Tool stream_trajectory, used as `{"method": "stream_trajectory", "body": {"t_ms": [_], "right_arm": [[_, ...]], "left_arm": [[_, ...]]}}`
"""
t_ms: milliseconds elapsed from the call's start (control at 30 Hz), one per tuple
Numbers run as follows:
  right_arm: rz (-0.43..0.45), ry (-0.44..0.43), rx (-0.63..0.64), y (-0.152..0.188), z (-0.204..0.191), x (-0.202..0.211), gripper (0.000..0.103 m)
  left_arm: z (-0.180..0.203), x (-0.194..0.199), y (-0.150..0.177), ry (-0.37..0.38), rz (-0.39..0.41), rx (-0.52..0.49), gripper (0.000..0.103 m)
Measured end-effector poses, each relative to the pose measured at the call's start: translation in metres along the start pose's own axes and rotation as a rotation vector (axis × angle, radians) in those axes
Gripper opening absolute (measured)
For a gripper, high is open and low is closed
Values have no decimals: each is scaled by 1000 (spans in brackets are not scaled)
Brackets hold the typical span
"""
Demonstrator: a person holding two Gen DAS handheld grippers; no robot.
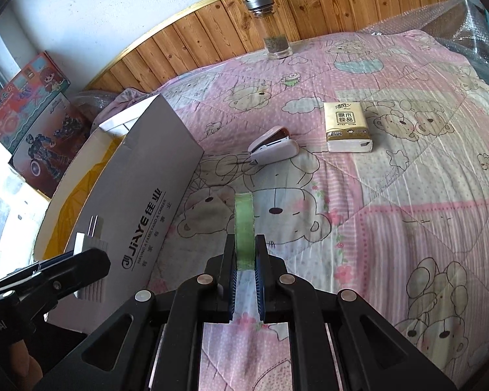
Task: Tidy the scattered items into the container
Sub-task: 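Lift and carry the charger with the left tool while the right tool carries the tape over the box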
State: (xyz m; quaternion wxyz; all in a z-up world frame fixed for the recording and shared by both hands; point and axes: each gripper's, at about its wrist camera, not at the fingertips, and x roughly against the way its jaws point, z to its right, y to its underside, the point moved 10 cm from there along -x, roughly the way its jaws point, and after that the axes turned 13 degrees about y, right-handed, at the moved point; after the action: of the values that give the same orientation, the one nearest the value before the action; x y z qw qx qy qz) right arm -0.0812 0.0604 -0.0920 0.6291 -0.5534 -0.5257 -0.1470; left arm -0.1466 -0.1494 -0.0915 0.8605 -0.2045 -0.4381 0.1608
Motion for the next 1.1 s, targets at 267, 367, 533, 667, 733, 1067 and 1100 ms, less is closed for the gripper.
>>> {"method": "stream_trajectory", "body": {"t_ms": [267,367,533,667,733,1067,1100], "right_arm": [[31,-11,23,5,-16,27,11],[40,-19,30,3,-22,35,11],[59,-37,47,-2,-35,48,11],[73,-52,64,-7,-47,57,11],[78,-58,73,-9,-53,61,11],[94,-81,125,-18,-82,73,11],[96,-83,131,-19,-86,74,11]], "left_arm": [[0,18,5,24,35,25,33],[-6,26,6,27,49,38,33],[-22,41,6,27,80,79,33],[-37,53,5,24,106,117,33],[-44,57,4,21,118,135,33],[-73,71,-3,33,166,220,33],[-76,72,-3,35,169,230,33]]}}
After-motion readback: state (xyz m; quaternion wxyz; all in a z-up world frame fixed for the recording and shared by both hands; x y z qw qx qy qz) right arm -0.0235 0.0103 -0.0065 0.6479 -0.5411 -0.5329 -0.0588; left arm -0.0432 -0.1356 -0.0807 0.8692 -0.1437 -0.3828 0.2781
